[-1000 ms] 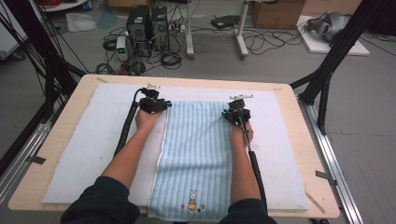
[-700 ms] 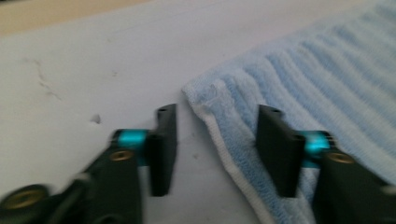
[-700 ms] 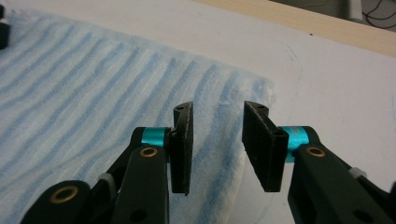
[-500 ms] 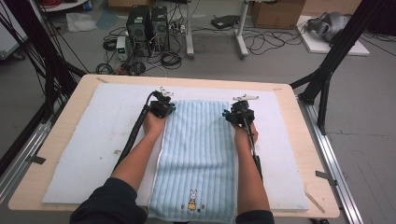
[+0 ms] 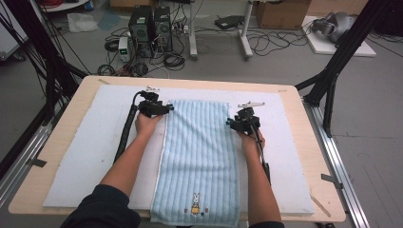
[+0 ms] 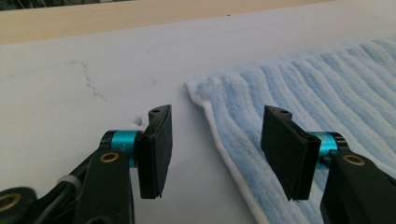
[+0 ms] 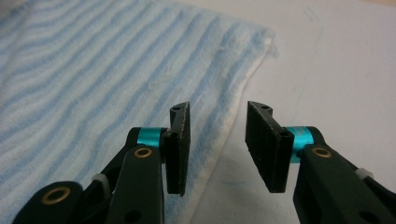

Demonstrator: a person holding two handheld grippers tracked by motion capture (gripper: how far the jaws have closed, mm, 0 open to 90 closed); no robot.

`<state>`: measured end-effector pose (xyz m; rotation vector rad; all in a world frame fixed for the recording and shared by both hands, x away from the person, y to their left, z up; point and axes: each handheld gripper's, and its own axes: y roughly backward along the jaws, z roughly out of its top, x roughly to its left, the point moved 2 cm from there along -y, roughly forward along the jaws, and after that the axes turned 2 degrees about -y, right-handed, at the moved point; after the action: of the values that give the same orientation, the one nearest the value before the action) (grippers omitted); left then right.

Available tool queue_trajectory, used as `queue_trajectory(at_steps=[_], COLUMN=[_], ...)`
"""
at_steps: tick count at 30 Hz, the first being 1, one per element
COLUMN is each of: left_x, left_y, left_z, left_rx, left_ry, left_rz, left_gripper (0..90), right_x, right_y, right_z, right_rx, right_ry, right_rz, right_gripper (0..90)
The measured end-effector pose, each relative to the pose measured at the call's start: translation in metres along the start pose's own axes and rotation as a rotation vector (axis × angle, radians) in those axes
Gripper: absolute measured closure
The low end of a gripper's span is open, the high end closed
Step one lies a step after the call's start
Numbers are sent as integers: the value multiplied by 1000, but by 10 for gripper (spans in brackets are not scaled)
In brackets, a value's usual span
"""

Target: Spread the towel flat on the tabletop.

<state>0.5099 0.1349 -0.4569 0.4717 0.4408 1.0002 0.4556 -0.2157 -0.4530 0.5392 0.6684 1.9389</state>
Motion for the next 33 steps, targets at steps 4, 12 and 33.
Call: queue_trajectory(at_steps=[4,12,33], left_x=[0,-7,-7], left_y=[7,11,0], left_z=[-5,-7,-8], left_rx=[-17,1,20], left_ry=[3,3,20], left_rz=[-12,-36,22], left_gripper=[463,474,521], right_x=[0,7,8], right_y=[-8,-15,3], right_z=[-3,2,-3], right_rx=[18,3,-19], right_ry=[3,57,-34], right_rz=[-7,-124,-2], right_gripper=[796,861,640])
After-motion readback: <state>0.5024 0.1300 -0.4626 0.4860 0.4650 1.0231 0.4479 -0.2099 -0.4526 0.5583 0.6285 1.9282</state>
